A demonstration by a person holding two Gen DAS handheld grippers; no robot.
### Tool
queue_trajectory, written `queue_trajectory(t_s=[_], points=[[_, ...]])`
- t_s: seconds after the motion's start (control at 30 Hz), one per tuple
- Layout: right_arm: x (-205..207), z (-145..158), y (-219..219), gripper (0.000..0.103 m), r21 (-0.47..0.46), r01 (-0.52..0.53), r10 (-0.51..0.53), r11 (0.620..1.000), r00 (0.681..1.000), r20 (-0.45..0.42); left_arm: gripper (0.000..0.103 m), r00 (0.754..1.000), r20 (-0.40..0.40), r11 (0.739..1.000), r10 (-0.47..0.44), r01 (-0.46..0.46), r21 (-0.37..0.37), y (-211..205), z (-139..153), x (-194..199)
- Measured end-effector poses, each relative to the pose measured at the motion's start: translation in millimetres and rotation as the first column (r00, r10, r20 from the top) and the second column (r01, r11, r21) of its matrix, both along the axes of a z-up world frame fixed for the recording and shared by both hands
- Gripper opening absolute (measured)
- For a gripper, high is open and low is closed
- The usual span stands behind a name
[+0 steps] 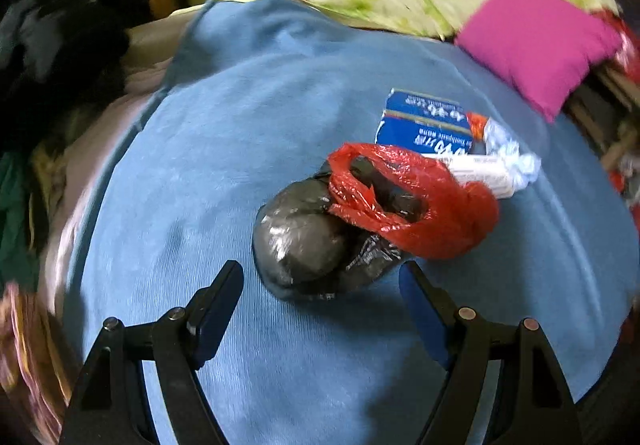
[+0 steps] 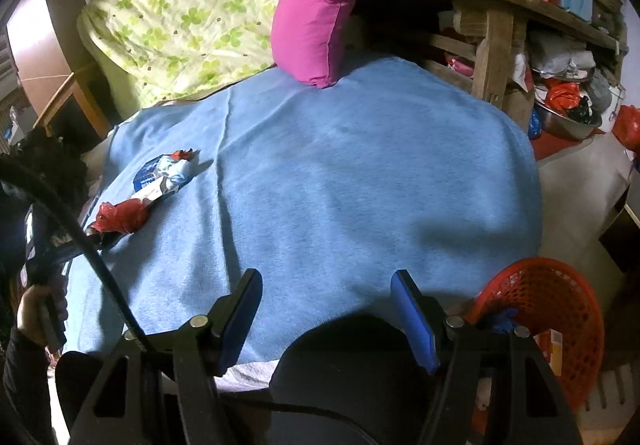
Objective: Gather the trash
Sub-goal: 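Grasp the black plastic bag with the left gripper while the right gripper grasps the red bag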
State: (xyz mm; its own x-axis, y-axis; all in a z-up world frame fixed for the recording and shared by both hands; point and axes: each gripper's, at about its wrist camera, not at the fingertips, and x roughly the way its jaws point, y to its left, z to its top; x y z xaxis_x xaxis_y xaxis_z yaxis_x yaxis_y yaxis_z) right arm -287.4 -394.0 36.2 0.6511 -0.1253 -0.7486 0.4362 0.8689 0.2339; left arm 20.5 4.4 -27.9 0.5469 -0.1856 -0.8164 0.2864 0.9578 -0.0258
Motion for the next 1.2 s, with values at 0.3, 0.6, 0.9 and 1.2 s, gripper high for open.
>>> queue_trajectory(t_s=[0.3,0.6,0.9,1.2], points=[[24,-3,15,0.07,-0.023,-0.032,0.031,0.999,0.999,-0.043,0.08,1.0,-0.012,1.0,0.009,-0.009,-0.023,-7,-7,33],[83,4,62,0.07,-0.069,-0.168,0.165,0.983,0.985,-0.052,0.04,0.991,-0.007,0.965,0.13,-0.128,-0.231,27,-8,29],[149,-7,134,0.07,-0.018,-0.354,0.353,0.935,0.935,-0.034,0.034,0.948,0.014,0.91,0.319,-0.302,-0.286,72,1,-21],[217,-16,191,0.07,0.018,-0.475,0.475,0.88,0.88,-0.014,0.035,0.911,0.005,0.878,0.412,-0.395,-0.269,75,-3,-30]])
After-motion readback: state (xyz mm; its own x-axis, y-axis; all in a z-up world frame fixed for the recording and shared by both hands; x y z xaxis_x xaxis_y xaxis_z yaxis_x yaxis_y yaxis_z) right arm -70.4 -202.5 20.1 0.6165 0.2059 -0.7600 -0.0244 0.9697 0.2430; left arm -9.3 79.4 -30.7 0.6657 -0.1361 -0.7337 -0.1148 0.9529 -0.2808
